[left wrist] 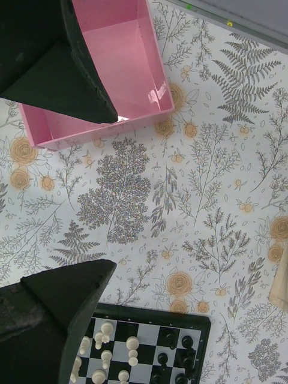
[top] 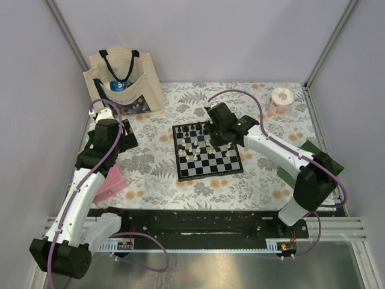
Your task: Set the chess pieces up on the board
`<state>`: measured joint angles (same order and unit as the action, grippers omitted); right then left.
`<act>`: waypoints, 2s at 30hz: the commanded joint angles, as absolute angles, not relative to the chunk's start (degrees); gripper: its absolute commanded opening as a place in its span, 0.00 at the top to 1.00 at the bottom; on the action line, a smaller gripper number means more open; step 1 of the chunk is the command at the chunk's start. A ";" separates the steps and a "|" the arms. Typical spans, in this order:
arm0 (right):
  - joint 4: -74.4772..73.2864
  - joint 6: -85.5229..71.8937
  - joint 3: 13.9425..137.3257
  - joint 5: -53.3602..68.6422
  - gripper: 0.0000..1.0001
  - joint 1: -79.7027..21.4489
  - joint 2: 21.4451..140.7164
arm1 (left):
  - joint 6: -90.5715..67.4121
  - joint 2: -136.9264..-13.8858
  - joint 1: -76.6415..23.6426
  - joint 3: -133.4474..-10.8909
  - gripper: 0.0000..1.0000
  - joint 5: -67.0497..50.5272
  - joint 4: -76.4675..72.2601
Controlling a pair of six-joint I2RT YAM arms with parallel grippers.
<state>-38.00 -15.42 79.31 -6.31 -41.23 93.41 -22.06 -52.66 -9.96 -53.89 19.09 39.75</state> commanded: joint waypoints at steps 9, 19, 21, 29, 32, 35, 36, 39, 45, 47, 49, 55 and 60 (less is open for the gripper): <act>-42.28 -14.94 73.92 -7.48 0.98 -38.50 87.45 | -21.88 -51.68 -9.23 -54.32 0.01 17.67 37.09; -42.10 -16.17 69.43 -3.26 0.98 -38.50 88.24 | -21.88 -51.94 -9.23 -54.41 0.01 16.96 36.91; -41.40 -16.78 69.17 -2.12 0.97 -38.67 88.50 | -21.89 -52.03 -9.14 -54.40 0.01 16.88 36.83; -41.31 -17.14 69.34 -1.14 0.97 -40.25 91.40 | -21.88 -52.03 -8.97 -54.23 0.01 16.70 36.74; -41.40 -17.40 69.26 -1.41 0.97 -40.69 91.84 | -22.15 -52.21 -8.88 -54.32 0.01 16.35 36.74; -41.48 -17.49 69.17 -1.40 0.97 -41.22 92.63 | -22.15 -52.21 -8.79 -54.32 0.01 16.00 36.65; -41.57 -17.49 69.08 -1.49 0.97 -41.39 92.90 | -22.15 -52.21 -8.62 -54.32 0.01 16.00 36.56; -41.49 -18.01 68.73 -2.55 0.96 -42.10 93.69 | -22.24 -52.12 -8.70 -54.23 0.01 16.00 36.56; -40.96 -18.72 68.47 -3.52 0.95 -43.94 94.74 | -22.41 -52.21 -8.61 -54.32 0.01 15.56 36.56; -40.61 -18.81 68.38 -3.34 0.95 -44.30 95.27 | -22.41 -52.12 -8.53 -54.23 0.01 15.73 36.56; -40.34 -18.90 68.64 -4.04 0.95 -44.56 96.06 | -22.41 -52.12 -8.53 -54.23 0.01 15.82 36.74; -39.47 -18.28 69.79 -5.71 0.95 -44.65 98.08 | -22.50 -52.38 -8.53 -54.23 0.01 15.91 36.65; -37.71 -18.02 70.13 -6.33 0.95 -44.56 98.70 | -22.50 -52.29 -8.44 -54.23 0.01 15.73 36.65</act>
<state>-40.14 -18.02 68.40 -4.08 -44.14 98.43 -22.31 -52.60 -8.80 -53.87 16.64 39.29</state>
